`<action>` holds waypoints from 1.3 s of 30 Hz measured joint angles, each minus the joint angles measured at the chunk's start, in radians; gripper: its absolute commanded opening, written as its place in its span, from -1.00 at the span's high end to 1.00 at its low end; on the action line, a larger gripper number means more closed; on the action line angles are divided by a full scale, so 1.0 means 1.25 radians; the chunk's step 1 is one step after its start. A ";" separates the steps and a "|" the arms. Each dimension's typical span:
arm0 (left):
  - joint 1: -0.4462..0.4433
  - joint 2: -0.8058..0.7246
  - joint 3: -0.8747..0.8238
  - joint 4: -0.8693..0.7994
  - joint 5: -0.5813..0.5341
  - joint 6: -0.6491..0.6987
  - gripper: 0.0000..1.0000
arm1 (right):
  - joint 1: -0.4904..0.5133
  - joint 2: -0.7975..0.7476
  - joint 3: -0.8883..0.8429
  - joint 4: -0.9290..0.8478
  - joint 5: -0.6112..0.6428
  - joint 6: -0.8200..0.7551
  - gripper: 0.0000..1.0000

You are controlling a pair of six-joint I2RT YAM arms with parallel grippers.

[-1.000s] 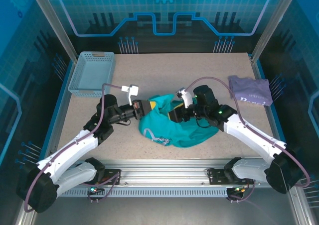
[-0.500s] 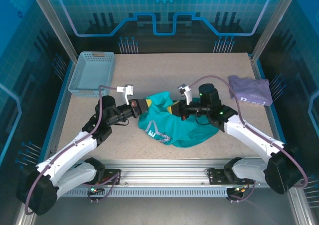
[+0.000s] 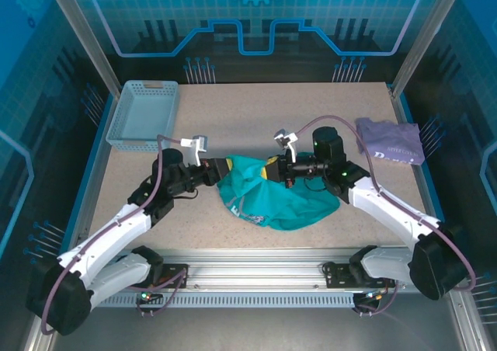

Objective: Fold the inside-out t-shirt

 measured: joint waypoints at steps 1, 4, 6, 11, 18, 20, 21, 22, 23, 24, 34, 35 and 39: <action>-0.002 -0.008 0.000 -0.016 -0.010 0.014 0.16 | -0.004 0.008 0.003 0.000 0.000 0.007 1.00; -0.019 -0.045 0.000 -0.049 -0.046 0.064 -0.02 | -0.011 0.021 0.011 -0.005 0.001 0.023 1.00; -0.052 -0.073 0.000 -0.063 -0.074 0.104 -0.11 | -0.016 0.030 0.028 -0.020 0.003 0.033 1.00; -0.148 -0.099 0.009 -0.089 -0.128 0.214 -0.30 | -0.031 0.038 0.058 -0.046 0.003 0.044 1.00; -0.204 -0.002 0.096 -0.105 -0.169 0.318 -0.28 | -0.032 0.041 0.067 -0.089 0.003 0.040 1.00; -0.204 0.030 0.115 -0.105 -0.176 0.332 -0.17 | -0.032 0.041 0.068 -0.095 0.002 0.039 1.00; -0.204 0.049 0.125 -0.105 -0.181 0.339 -0.07 | -0.033 0.041 0.068 -0.097 0.002 0.037 1.00; -0.204 0.063 0.133 -0.106 -0.184 0.344 0.01 | -0.033 0.041 0.068 -0.099 0.001 0.035 1.00; -0.204 0.078 0.141 -0.106 -0.186 0.351 0.14 | -0.033 0.041 0.068 -0.101 0.000 0.033 1.00; -0.204 0.093 0.149 -0.106 -0.188 0.359 0.30 | -0.033 0.041 0.068 -0.105 -0.001 0.028 1.00; -0.198 0.151 0.261 -0.137 -0.104 0.331 1.00 | -0.034 0.040 0.174 -0.377 0.070 -0.222 0.96; -0.193 0.151 0.273 -0.143 -0.070 0.310 1.00 | -0.034 0.038 0.193 -0.407 0.088 -0.254 0.93; -0.144 0.138 0.294 -0.157 0.090 0.178 1.00 | -0.034 0.036 0.249 -0.481 0.172 -0.333 0.78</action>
